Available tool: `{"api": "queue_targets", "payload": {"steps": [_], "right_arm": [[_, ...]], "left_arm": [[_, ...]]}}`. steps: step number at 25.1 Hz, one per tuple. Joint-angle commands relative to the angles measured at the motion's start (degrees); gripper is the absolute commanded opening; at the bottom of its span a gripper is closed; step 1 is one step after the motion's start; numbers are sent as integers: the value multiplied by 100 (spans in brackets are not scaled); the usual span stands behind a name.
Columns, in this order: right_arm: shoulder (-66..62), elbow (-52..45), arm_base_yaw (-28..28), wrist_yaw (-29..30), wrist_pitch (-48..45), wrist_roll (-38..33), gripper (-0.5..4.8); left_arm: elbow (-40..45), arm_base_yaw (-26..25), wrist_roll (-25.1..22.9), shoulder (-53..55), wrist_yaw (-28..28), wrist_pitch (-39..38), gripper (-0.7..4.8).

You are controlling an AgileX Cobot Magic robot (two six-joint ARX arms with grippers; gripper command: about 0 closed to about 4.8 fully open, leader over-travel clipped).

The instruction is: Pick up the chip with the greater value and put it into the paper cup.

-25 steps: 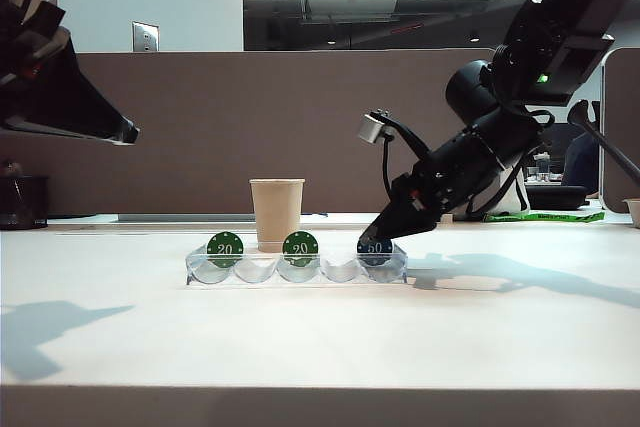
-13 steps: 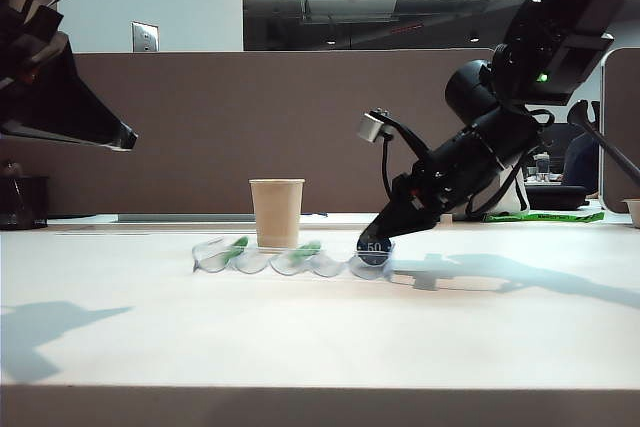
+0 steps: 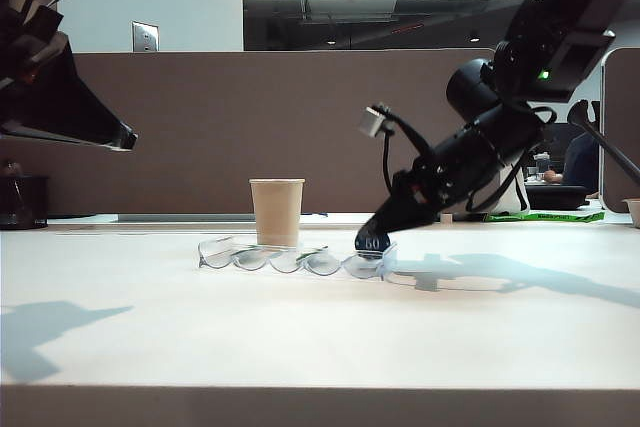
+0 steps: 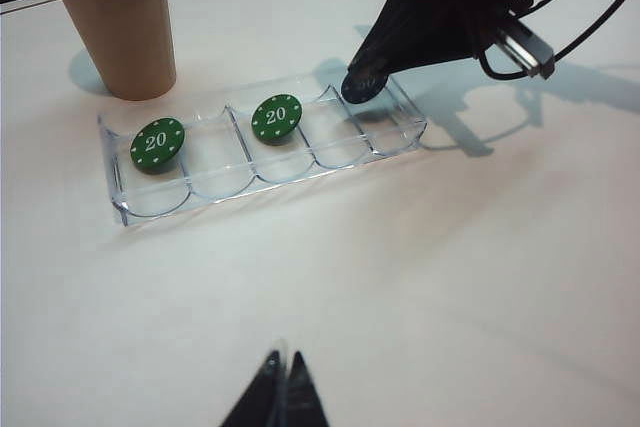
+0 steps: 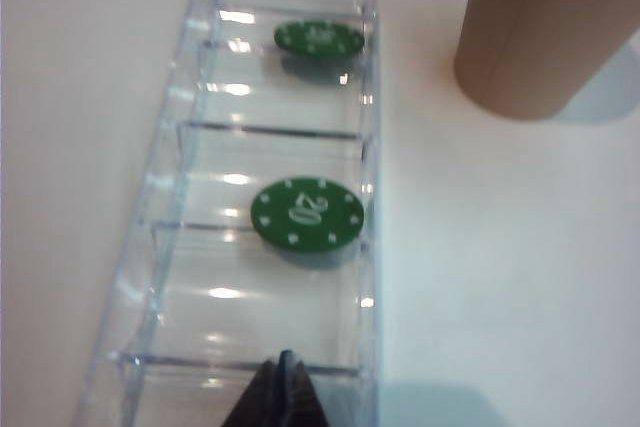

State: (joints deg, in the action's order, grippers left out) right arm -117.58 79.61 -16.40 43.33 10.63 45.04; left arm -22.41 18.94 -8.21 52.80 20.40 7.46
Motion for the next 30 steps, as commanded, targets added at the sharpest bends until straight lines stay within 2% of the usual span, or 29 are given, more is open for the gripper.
{"api": "queue_targets", "payload": {"steps": [1, 5, 10, 13, 15, 16, 21, 26, 28, 30], "right_arm": [[284, 22, -2, 201, -157, -9, -1], [522, 24, -4, 422, -778, -291, -1], [544, 26, -66, 420, -2369, -1493, -1], [538, 26, -181, 234, -3333, -2096, -1], [531, 59, -330, -177, -3950, -2413, -1], [479, 179, -420, -372, -3995, -2413, -1], [42, 789, -584, -518, -3958, -2579, -1], [-577, 1576, -629, -573, -3960, -3228, -1], [-938, 2015, -647, -573, -3960, -3709, -1], [-1071, 2142, -658, -573, -3963, -3799, -1]], "left_arm": [[-22, -4, -37, -9, 20, 33, -5], [-22, -4, -35, -9, -24, 59, -5], [-22, -4, -35, -9, -44, 299, -5], [-22, -4, -31, -9, -269, 431, -5], [-22, -4, -20, -9, -369, 564, -5], [-22, -4, -13, -9, -372, 649, -5], [-22, -4, 9, -9, -367, 699, -5], [-22, -4, 9, -9, -367, 680, -5], [-22, -4, 7, -9, -369, 678, -5], [-22, -4, 7, -9, -369, 678, -5]]}}
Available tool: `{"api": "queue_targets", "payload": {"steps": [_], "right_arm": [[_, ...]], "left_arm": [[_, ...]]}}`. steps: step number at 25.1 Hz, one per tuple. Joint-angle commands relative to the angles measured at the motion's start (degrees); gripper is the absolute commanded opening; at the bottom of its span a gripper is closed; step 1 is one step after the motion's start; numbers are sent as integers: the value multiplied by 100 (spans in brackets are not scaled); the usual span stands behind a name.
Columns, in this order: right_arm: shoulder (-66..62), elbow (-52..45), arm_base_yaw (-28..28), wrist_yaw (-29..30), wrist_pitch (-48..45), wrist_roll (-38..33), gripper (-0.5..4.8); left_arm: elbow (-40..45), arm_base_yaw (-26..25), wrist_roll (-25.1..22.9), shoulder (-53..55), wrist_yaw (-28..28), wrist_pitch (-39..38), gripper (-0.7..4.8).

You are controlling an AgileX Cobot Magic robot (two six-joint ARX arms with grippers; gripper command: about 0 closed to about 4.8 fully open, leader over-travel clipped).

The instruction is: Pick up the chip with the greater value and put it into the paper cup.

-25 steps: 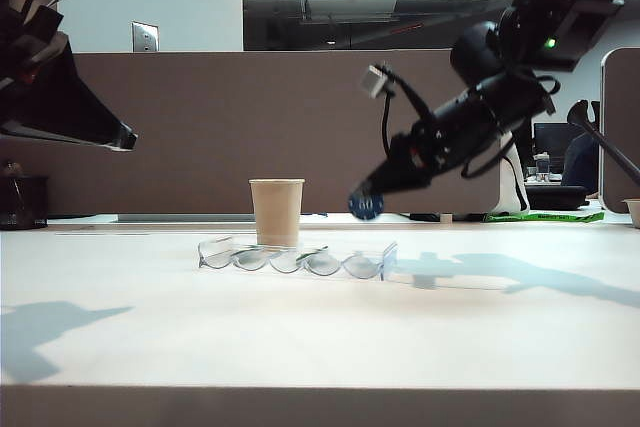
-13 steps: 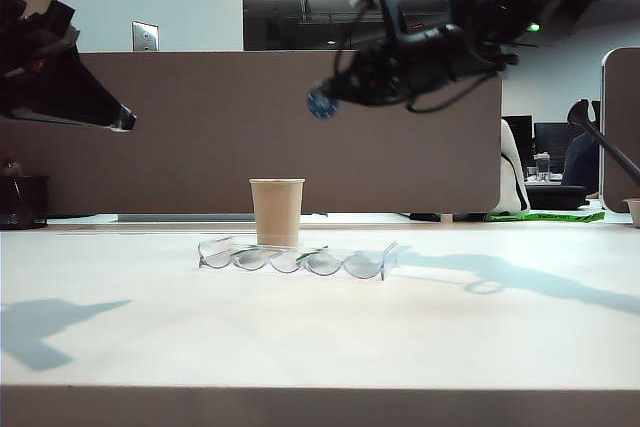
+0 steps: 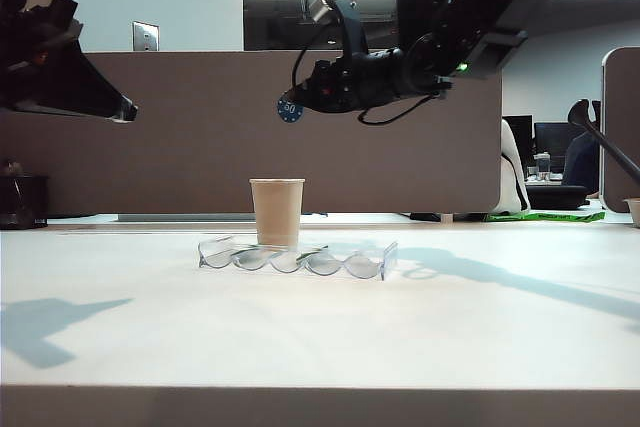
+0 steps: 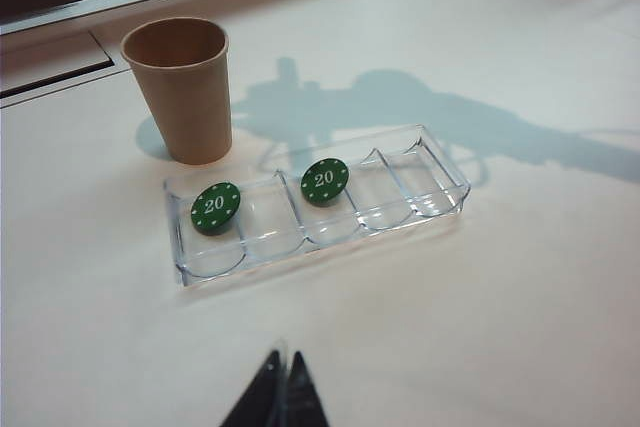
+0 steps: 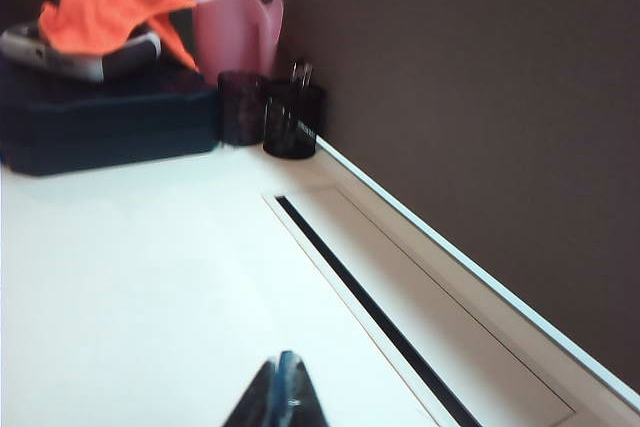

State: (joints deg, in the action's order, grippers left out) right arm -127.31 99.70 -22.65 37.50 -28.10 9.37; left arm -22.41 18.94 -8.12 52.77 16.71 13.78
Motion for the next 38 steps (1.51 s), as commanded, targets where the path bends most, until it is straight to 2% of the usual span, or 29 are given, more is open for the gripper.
{"api": "queue_targets", "payload": {"steps": [1, 16, 22, 38], "right_arm": [[-144, 157, -50, 9, -92, -232, -1], [-494, 190, -103, -52, -46, -232, 0], [-494, 190, -133, -304, -48, -229, 51], [-614, 190, -208, -304, -90, -225, 51]], "left_arm": [[-22, -4, 0, -7, 0, 46, -5], [-22, -4, -2, -7, 0, 48, -5], [-22, -4, -2, -7, 0, 46, -5], [-22, -4, 2, -7, 4, 39, -5]]}}
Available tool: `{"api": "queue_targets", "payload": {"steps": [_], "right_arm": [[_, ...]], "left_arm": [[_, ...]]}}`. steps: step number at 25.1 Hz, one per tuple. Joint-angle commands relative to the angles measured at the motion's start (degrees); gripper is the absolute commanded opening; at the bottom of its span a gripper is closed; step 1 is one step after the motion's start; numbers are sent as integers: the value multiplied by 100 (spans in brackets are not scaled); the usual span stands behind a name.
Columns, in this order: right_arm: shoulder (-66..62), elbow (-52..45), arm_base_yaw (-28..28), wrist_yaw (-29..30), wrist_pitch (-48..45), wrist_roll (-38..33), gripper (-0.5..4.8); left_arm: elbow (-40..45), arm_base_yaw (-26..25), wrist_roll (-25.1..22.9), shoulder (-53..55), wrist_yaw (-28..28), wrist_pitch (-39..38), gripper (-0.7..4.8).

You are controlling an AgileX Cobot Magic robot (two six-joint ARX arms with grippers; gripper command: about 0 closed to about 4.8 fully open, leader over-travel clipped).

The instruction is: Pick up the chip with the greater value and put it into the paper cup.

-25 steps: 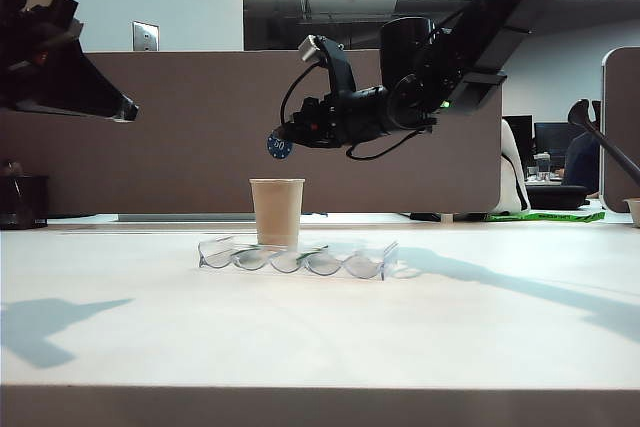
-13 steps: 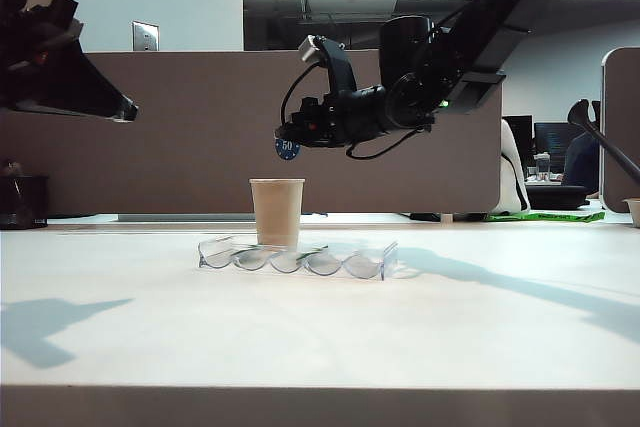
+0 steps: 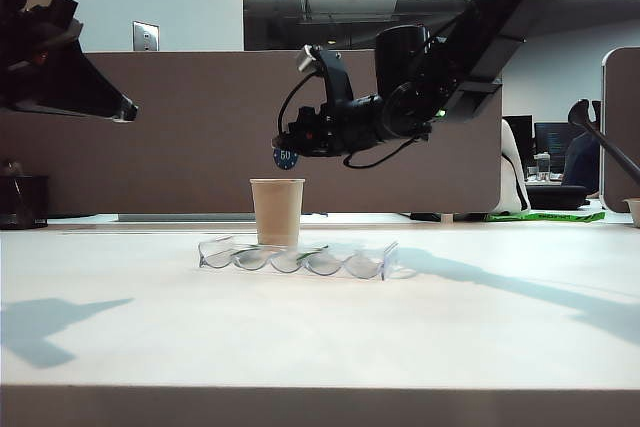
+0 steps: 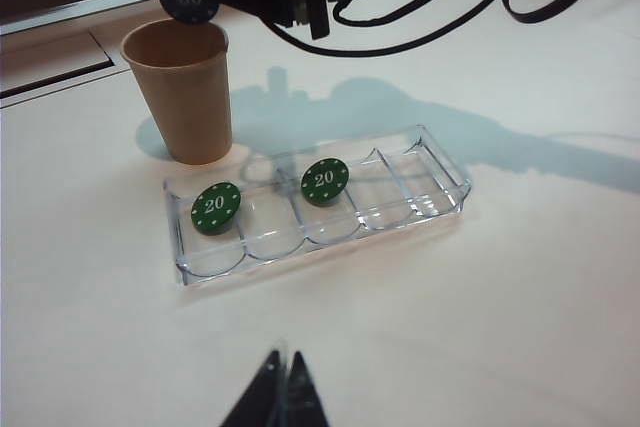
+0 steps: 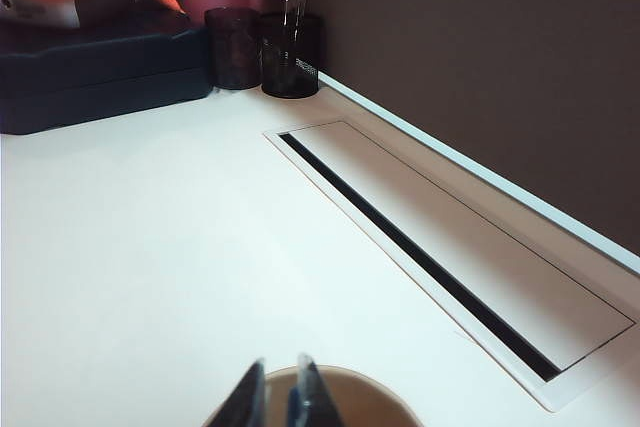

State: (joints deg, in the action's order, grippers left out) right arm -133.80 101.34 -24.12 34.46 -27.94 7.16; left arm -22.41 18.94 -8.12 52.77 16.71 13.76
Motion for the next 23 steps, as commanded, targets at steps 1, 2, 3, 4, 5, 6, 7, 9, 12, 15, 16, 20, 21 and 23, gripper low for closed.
{"api": "queue_targets", "payload": {"steps": [1, 2, 3, 4, 5, 6, 7, 9, 12, 15, 16, 20, 21, 23], "right_arm": [[35, 26, -68, -2, -109, -2, 50], [35, 26, -90, -4, -107, 26, 51], [35, 26, -92, -2, -111, 33, 51], [35, 26, -96, -4, -109, 33, 51], [35, 26, -98, -4, -107, 33, 54], [35, 26, -98, -4, -109, 33, 54], [24, 26, -98, -7, -109, 33, 54], [13, 26, -98, -31, -120, 35, 54], [11, 26, -98, -157, -140, 35, 55], [11, 26, -98, -173, -225, 35, 55], [11, 26, -98, -221, -238, 33, 55], [0, 26, -98, -310, -243, 33, 55], [-26, 26, -98, -306, -317, 33, 55], [-70, 26, -98, -361, -402, 33, 55]], "left_arm": [[-22, -4, 2, -7, 4, 42, -5], [-22, -4, 0, -7, 4, 42, -5], [-22, -4, 0, -7, 4, 42, -5], [-22, -4, 0, -7, 2, 42, -5], [-22, -4, 0, -7, 4, 42, -5], [-22, -4, 0, -7, 4, 42, -5], [-22, -4, 0, -7, 4, 42, -5], [-22, -4, 2, -7, 4, 42, -5], [-22, -4, 2, -7, 4, 39, -5], [-22, -4, 2, -7, 4, 37, -5], [-22, -4, 2, -7, 4, 37, -5], [-22, -4, 2, -7, 7, 33, -5], [-22, -4, 2, -7, 7, 26, -5], [-22, -4, 2, -7, 7, 26, -5]]}}
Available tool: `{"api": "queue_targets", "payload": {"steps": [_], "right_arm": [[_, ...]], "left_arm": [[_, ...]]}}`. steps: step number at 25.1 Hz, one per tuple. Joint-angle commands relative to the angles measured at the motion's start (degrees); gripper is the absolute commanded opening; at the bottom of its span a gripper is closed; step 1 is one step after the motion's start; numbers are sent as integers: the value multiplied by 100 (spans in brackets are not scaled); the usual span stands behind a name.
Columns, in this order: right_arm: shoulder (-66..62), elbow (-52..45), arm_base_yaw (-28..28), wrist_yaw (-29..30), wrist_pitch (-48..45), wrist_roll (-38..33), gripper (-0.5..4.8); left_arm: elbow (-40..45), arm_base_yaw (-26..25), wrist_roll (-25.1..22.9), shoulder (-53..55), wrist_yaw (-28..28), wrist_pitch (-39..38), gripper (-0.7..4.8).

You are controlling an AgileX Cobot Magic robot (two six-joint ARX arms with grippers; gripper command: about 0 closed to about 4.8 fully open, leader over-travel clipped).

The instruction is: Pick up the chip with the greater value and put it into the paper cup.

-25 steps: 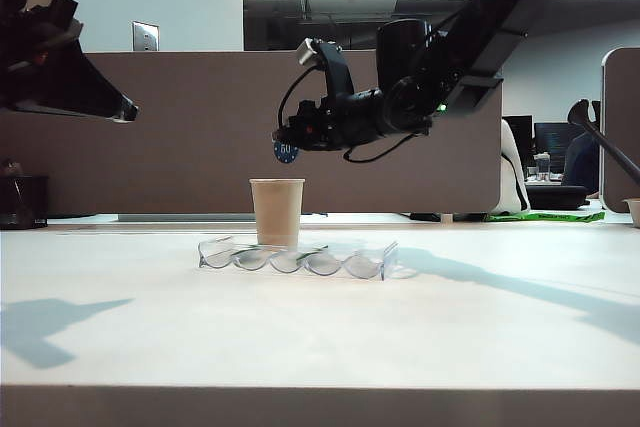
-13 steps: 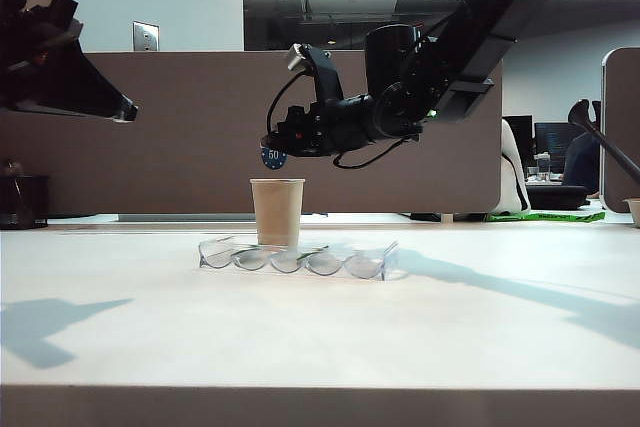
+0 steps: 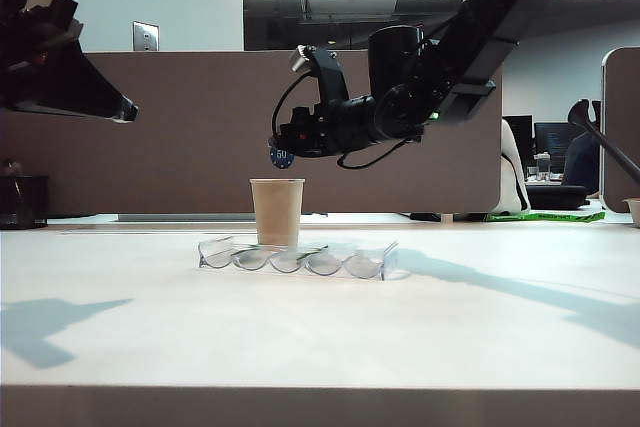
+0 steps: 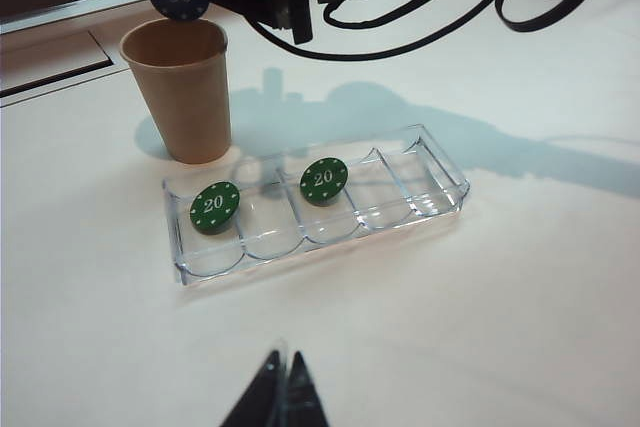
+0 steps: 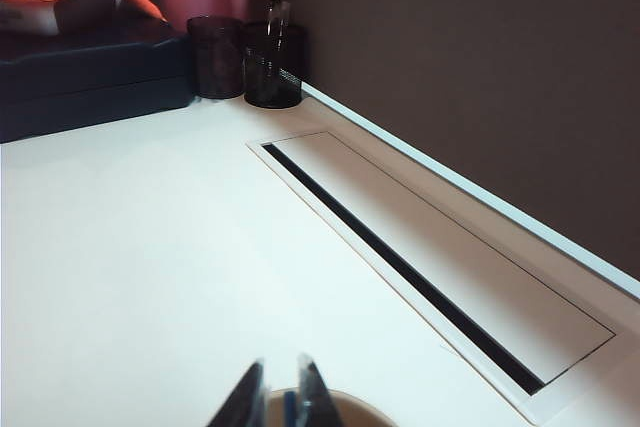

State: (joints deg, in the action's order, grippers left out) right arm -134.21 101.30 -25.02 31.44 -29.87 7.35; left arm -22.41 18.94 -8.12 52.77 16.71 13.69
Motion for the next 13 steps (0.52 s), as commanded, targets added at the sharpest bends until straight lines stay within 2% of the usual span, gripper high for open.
{"api": "queue_targets", "payload": {"steps": [1, 13], "right_arm": [[-55, 31, -9, -83, -232, 11, 55], [-85, 31, -11, -28, -299, -33, 67]], "left_arm": [[-22, -4, 2, -7, 7, 33, -5], [-22, -4, 0, -7, 4, 20, -5]]}}
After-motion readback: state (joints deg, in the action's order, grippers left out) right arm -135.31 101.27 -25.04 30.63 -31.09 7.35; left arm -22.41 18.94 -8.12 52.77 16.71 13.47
